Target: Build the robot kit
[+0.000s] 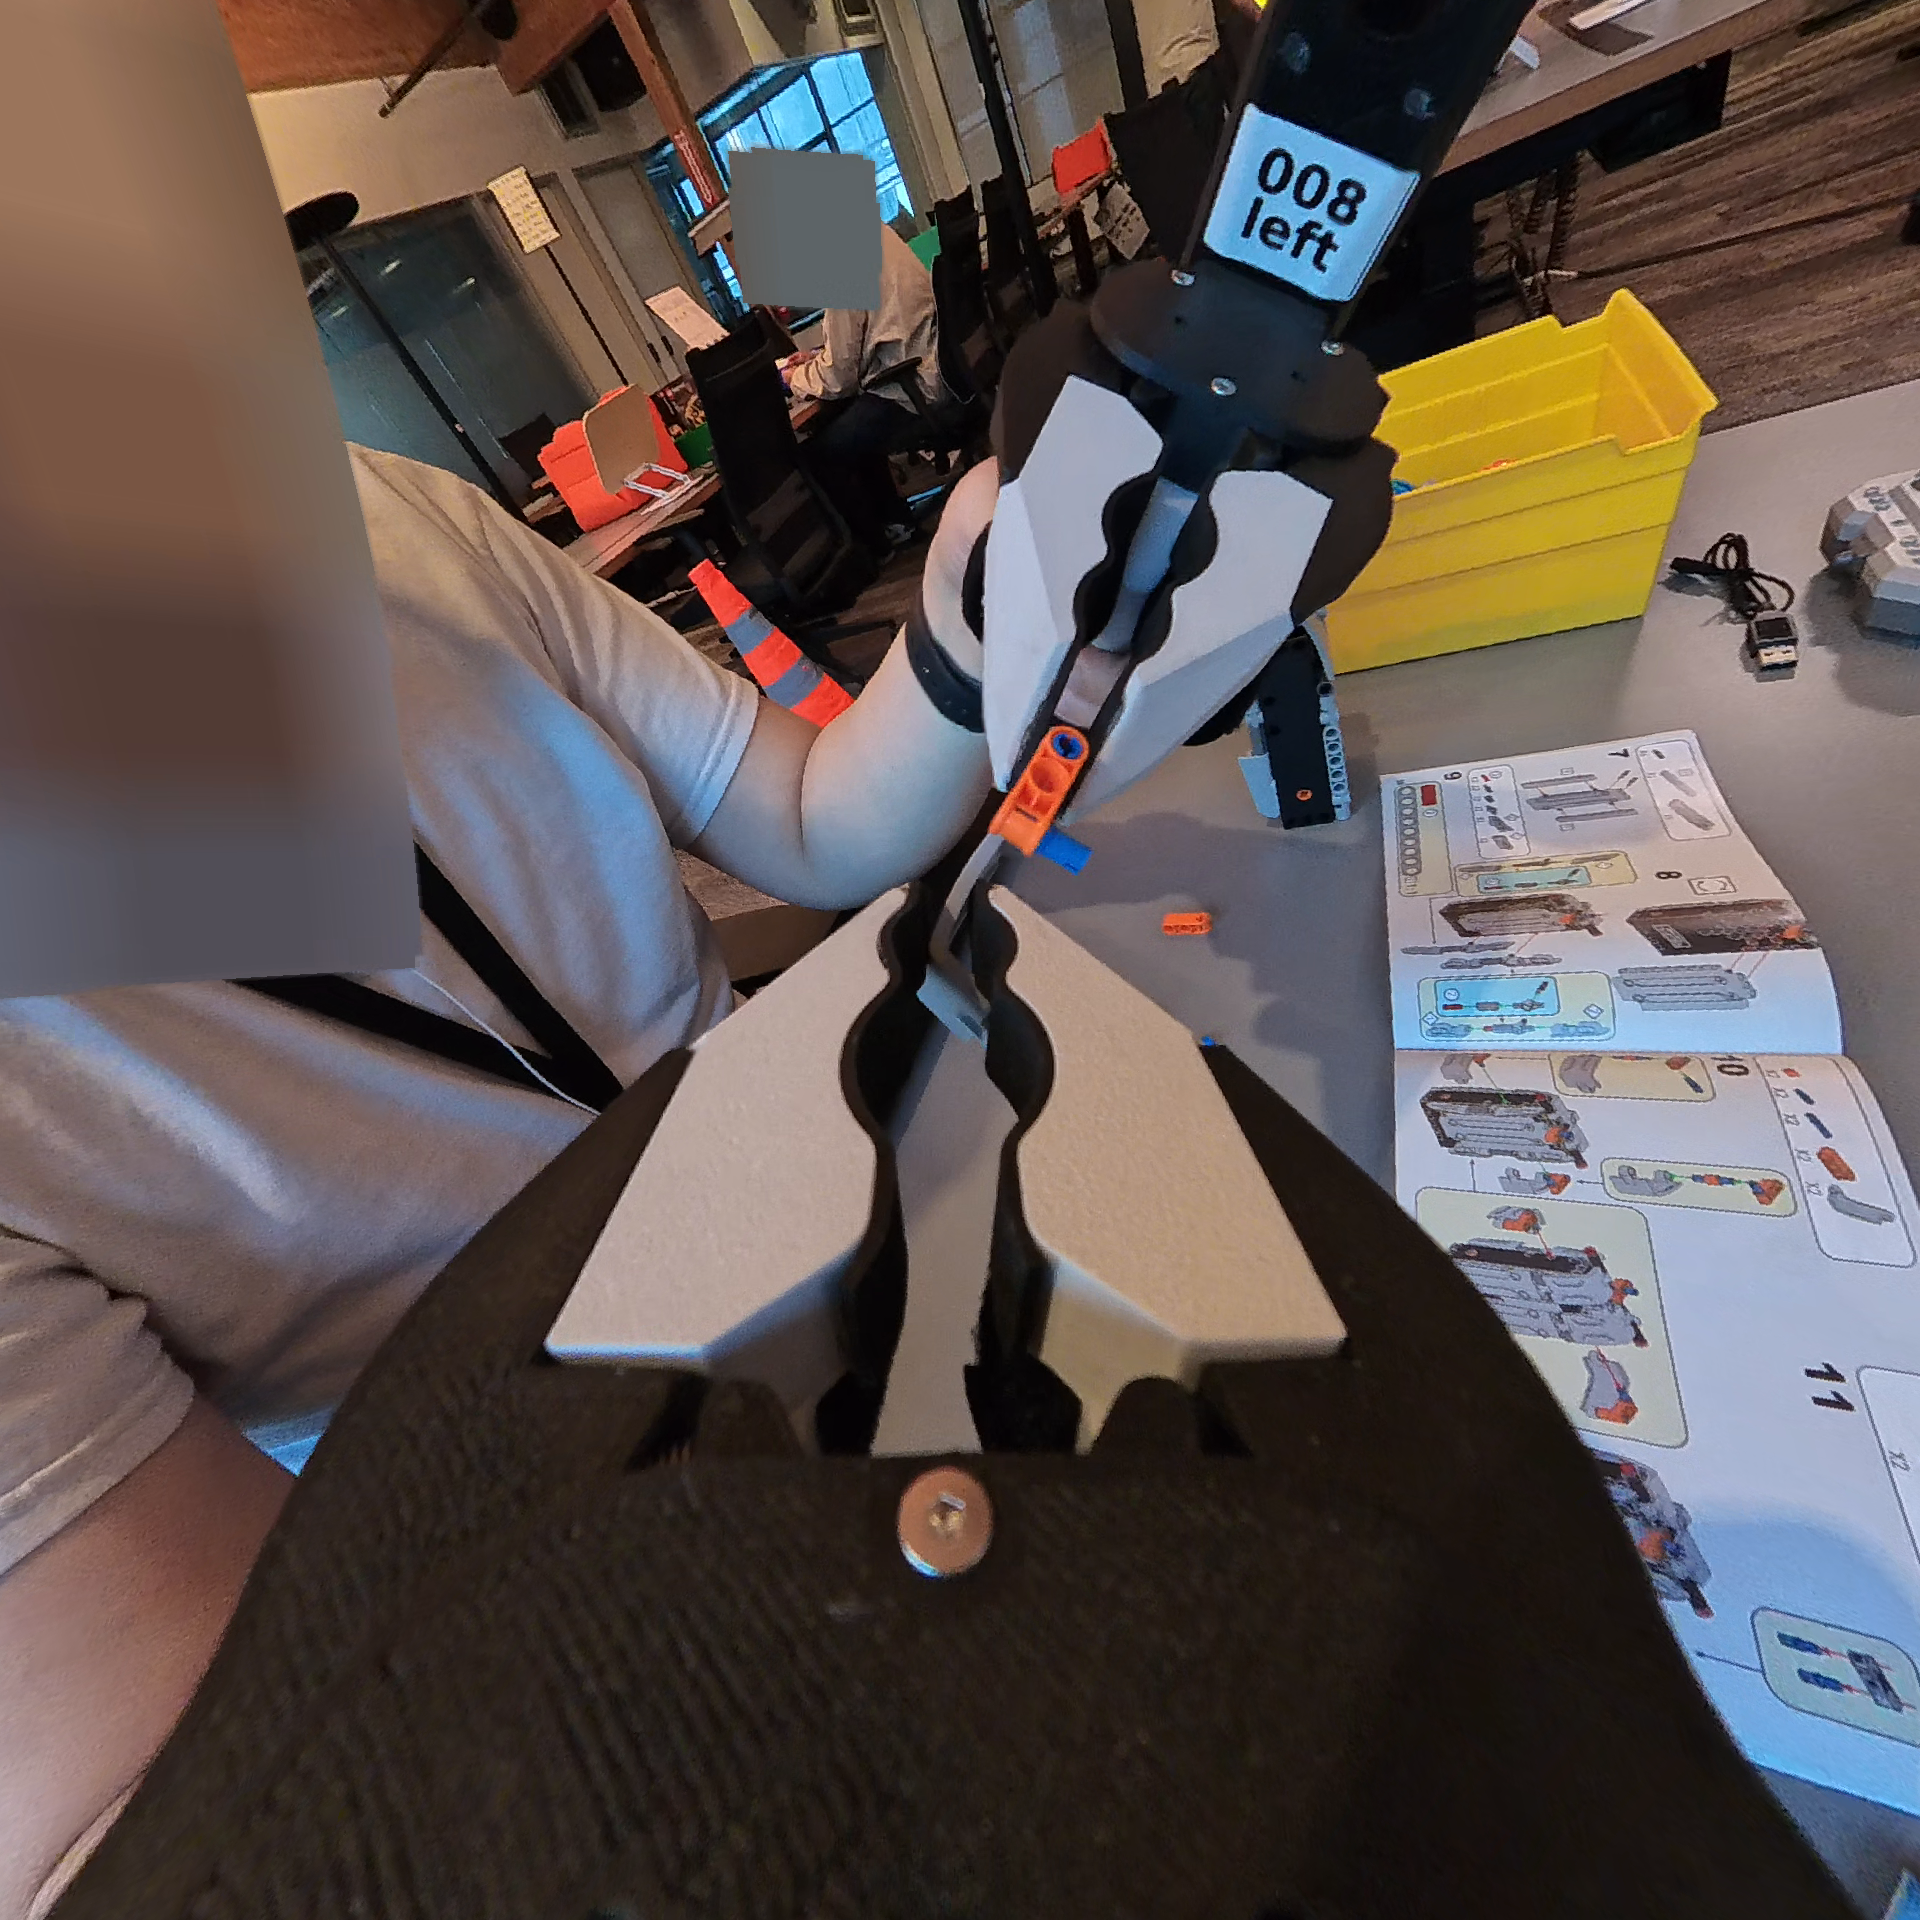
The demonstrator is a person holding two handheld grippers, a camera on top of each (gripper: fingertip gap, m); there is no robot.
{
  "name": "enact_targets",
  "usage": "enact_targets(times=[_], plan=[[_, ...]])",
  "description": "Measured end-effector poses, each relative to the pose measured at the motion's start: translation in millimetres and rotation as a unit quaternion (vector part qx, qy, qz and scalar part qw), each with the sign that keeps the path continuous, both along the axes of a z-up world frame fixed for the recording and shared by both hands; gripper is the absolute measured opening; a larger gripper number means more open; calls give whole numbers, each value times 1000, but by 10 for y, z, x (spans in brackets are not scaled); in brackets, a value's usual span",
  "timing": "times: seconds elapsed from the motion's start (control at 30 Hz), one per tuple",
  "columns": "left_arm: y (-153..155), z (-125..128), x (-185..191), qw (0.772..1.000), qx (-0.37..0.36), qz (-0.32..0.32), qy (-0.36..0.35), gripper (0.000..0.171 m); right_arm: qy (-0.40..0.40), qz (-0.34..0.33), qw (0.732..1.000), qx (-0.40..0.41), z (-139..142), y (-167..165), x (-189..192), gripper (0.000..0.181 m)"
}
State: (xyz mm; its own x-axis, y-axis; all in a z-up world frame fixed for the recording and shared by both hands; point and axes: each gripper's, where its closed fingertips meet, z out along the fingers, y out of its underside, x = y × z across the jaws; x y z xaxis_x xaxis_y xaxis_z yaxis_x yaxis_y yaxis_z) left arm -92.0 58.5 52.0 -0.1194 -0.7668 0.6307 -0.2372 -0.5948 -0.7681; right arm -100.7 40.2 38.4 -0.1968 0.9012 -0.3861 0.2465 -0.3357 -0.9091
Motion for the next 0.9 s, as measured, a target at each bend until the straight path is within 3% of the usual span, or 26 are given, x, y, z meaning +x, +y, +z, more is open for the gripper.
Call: enact_targets(times=[0.37,0.9], plan=[[-42,-33,-53,1000,8,-15,19,5,20,25,999,-22,-19,-40,-80,6],[-151,257,-75,999,2,-22,-37,5,15,-54,998,11,274,-113,-141,6]])
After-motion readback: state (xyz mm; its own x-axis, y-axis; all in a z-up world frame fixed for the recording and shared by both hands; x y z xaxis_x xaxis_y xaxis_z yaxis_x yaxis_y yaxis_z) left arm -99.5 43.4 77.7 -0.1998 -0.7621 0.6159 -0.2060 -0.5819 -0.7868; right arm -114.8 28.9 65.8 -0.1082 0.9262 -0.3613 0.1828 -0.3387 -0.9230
